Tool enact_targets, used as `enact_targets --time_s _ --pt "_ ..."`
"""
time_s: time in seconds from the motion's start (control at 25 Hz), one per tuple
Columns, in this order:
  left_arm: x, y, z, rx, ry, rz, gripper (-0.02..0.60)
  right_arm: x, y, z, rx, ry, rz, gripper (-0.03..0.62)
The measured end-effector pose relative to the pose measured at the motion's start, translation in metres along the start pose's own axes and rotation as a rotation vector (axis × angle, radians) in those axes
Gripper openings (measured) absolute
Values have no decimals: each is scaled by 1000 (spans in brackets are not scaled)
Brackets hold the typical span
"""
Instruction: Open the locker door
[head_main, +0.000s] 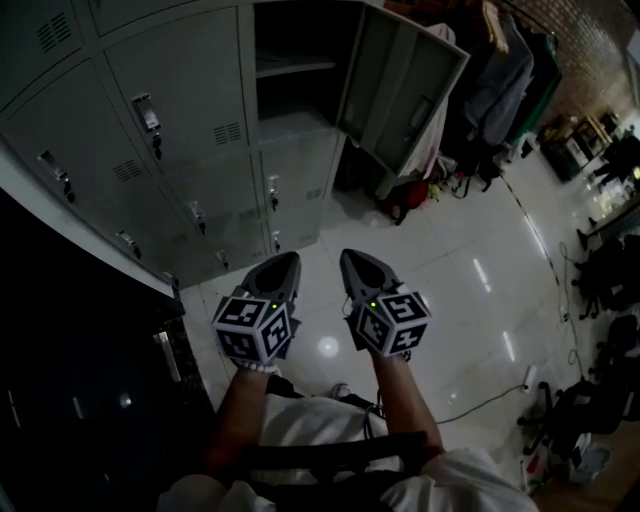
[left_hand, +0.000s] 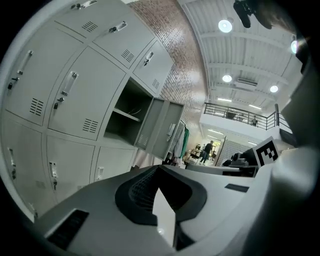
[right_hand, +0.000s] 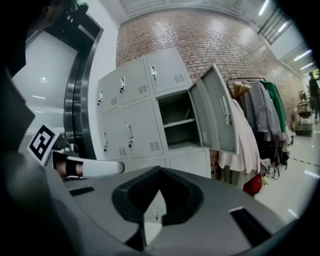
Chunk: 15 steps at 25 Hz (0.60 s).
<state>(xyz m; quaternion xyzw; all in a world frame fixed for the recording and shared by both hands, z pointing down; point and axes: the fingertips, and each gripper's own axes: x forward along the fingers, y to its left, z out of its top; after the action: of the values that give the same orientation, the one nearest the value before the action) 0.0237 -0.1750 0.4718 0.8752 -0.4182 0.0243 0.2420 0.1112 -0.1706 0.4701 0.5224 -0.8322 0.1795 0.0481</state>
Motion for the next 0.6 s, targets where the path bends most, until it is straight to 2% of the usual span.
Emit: enact_targets --time_s 0.16,0.36,0.6 --pt "-3 -41 -15 10 4 59 -2 -39 -16 -3 -24 2 61 5" --pt "-6 -102 -36 29 -13 103 -3 -85 -36 -19 -2 24 148 5" --pt "-33 -134 -63 19 -43 214 -2 -109 -16 -38 -5 59 298 5"
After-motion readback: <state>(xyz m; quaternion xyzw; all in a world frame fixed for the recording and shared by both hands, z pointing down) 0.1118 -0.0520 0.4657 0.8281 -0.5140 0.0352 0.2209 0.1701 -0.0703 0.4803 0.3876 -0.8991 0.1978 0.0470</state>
